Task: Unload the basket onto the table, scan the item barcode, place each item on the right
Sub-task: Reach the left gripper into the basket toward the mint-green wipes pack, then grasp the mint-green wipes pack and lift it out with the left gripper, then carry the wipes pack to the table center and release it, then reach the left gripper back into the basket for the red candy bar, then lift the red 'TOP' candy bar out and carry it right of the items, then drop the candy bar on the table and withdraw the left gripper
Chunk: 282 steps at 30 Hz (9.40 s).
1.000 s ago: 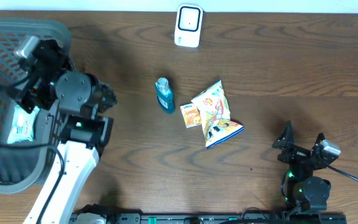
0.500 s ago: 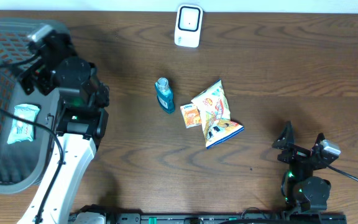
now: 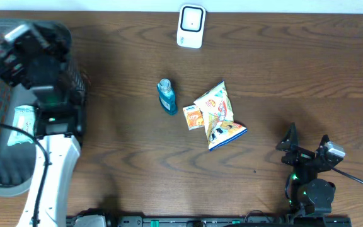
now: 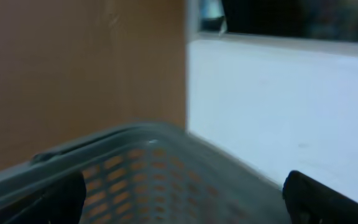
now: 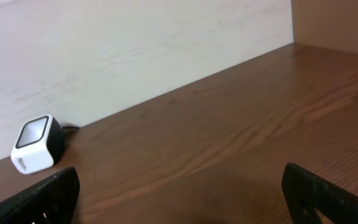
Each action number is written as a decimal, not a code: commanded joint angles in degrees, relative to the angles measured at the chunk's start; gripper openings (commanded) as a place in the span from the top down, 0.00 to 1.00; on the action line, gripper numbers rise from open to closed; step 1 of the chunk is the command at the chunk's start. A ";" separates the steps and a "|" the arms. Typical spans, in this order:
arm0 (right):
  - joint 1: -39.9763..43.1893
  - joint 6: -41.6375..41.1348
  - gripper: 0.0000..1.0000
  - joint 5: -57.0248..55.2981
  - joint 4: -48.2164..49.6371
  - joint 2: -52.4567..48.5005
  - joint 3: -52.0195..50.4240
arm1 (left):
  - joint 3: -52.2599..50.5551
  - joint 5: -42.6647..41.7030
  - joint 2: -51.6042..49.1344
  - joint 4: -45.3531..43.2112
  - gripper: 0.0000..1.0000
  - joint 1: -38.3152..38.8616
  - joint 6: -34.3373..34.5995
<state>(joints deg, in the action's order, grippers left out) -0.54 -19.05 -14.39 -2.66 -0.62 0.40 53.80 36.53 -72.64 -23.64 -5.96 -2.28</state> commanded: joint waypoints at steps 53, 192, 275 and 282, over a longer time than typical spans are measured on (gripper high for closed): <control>0.22 -0.17 0.01 -0.09 -0.24 0.24 -0.07 | 0.02 -34.25 -29.64 33.46 0.59 -30.40 4.55; 0.22 -0.17 0.01 -0.09 -0.24 0.24 -0.04 | 19.54 -39.26 -42.69 63.91 0.93 -20.37 -11.23; 0.22 -0.17 0.01 -0.09 -0.24 0.24 -0.04 | 12.96 -40.83 -26.45 18.47 0.08 52.63 34.53; 0.22 -0.17 0.01 -0.09 -0.24 0.24 -0.07 | 12.96 -32.70 -18.86 20.92 0.02 52.63 19.85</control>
<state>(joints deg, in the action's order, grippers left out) -0.54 -19.05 -14.37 -2.66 -0.64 0.40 66.39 -3.77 -96.84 -2.90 46.81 28.47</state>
